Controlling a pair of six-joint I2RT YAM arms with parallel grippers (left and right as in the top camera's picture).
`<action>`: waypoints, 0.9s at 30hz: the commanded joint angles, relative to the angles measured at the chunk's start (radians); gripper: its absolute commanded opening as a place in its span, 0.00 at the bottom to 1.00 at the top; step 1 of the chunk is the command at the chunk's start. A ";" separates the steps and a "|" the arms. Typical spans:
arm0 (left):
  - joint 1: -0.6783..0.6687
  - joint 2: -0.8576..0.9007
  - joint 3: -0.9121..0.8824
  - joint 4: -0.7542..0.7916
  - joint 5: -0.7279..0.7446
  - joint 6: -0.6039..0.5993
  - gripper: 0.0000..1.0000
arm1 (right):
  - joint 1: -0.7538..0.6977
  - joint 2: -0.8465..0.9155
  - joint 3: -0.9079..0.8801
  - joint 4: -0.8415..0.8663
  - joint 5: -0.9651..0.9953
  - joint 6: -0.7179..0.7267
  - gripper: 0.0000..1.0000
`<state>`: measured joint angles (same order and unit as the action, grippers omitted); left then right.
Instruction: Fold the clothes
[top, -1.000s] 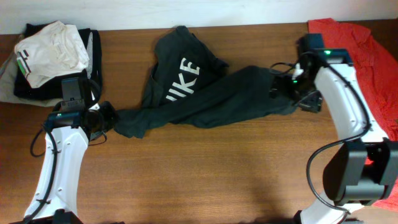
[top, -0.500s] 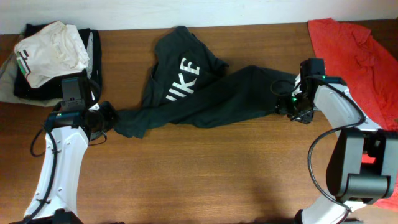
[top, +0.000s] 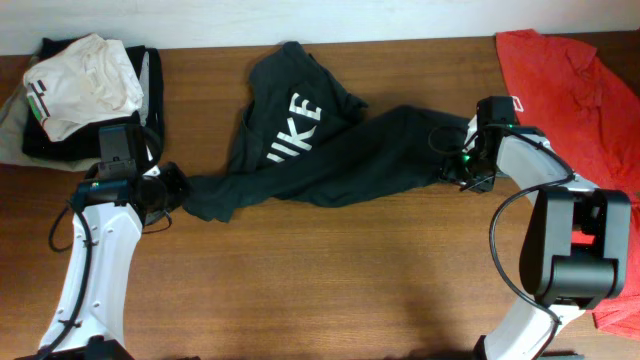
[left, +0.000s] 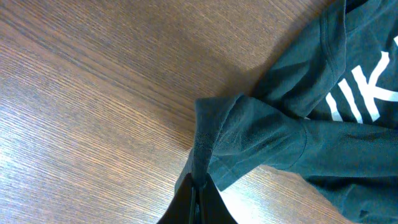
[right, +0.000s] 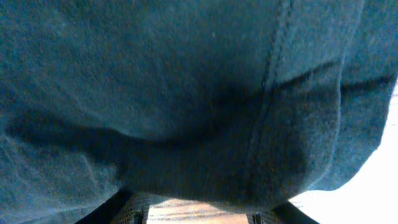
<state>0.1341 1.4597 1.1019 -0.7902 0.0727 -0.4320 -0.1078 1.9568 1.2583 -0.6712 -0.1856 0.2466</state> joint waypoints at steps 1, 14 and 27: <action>0.004 0.005 0.011 0.004 0.010 -0.009 0.01 | 0.005 0.046 -0.004 0.022 -0.006 -0.004 0.49; 0.004 0.005 0.011 0.005 0.006 -0.008 0.02 | 0.001 0.047 0.198 -0.038 0.056 -0.004 0.27; 0.004 0.006 0.011 0.011 0.006 -0.008 0.02 | 0.010 0.047 0.272 -0.134 0.066 -0.007 0.46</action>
<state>0.1341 1.4597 1.1019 -0.7815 0.0723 -0.4320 -0.1032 2.0029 1.5192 -0.7742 -0.1307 0.2367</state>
